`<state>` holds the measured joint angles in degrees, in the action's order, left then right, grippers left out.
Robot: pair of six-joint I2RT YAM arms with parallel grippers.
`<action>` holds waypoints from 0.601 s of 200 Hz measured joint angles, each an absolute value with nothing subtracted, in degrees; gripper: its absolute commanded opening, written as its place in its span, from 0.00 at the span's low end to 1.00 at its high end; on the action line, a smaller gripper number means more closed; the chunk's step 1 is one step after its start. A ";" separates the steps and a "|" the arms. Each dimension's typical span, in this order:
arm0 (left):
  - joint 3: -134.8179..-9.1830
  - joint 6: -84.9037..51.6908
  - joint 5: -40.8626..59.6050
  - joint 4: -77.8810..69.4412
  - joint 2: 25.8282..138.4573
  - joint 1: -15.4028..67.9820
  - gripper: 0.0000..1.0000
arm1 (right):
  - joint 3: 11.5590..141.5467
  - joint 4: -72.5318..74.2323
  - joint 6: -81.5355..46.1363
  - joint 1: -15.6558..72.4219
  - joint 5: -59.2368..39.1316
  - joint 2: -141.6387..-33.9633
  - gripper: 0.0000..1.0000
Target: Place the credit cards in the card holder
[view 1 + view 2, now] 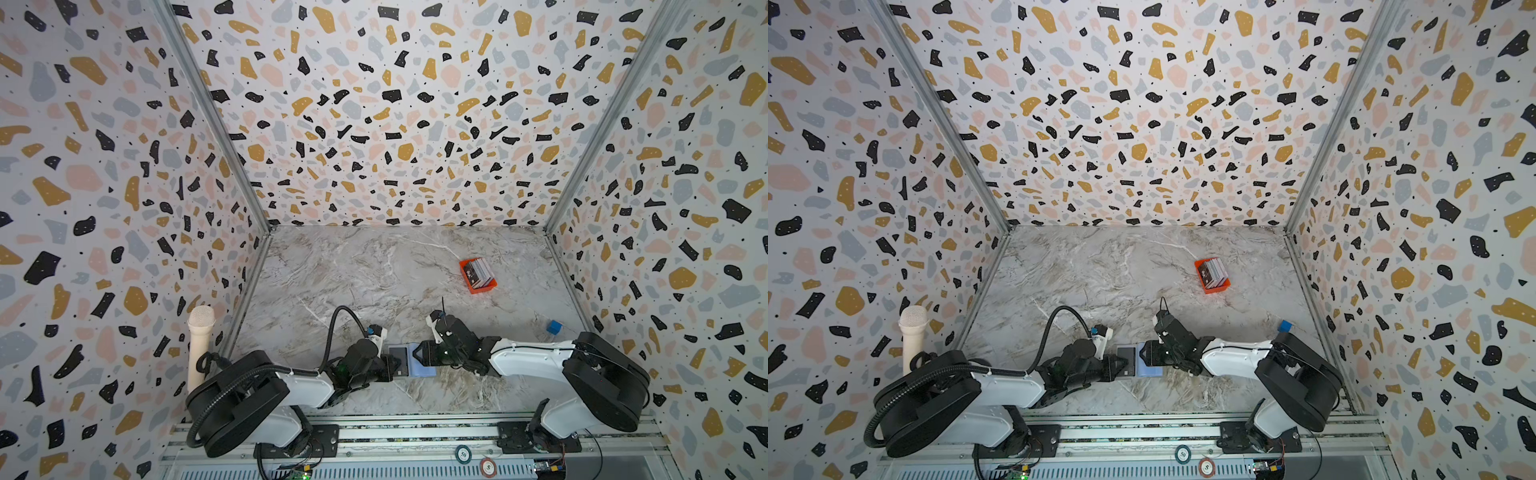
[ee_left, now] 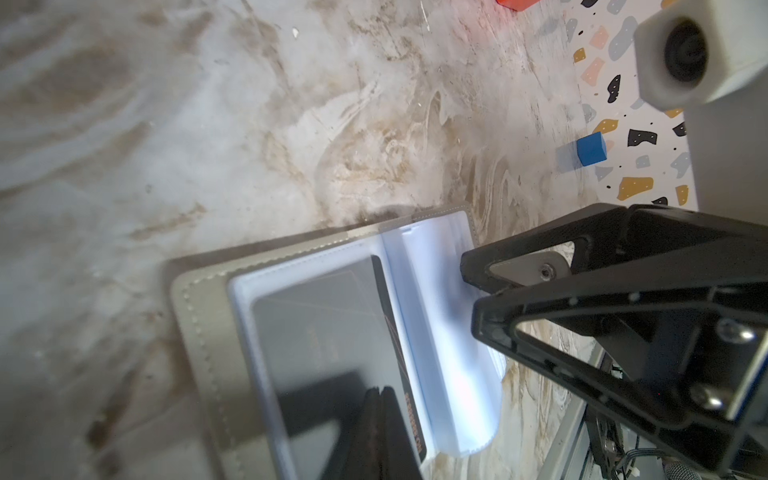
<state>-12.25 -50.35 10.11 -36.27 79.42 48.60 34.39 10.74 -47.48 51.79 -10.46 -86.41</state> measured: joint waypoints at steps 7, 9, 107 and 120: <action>-12.25 -50.35 10.13 -36.32 79.44 48.60 0.00 | 34.68 10.92 -47.48 51.90 -10.83 -86.72 0.52; -12.25 -50.35 10.15 -36.32 79.44 48.60 0.00 | 34.72 11.03 -47.48 51.94 -10.94 -86.83 0.52; -12.25 -50.35 10.24 -36.51 79.57 48.60 0.00 | 36.73 13.34 -47.88 53.32 -13.98 -89.10 0.52; -12.25 -50.35 10.24 -36.53 79.57 48.60 0.00 | 36.84 13.54 -48.14 53.43 -13.96 -89.10 0.53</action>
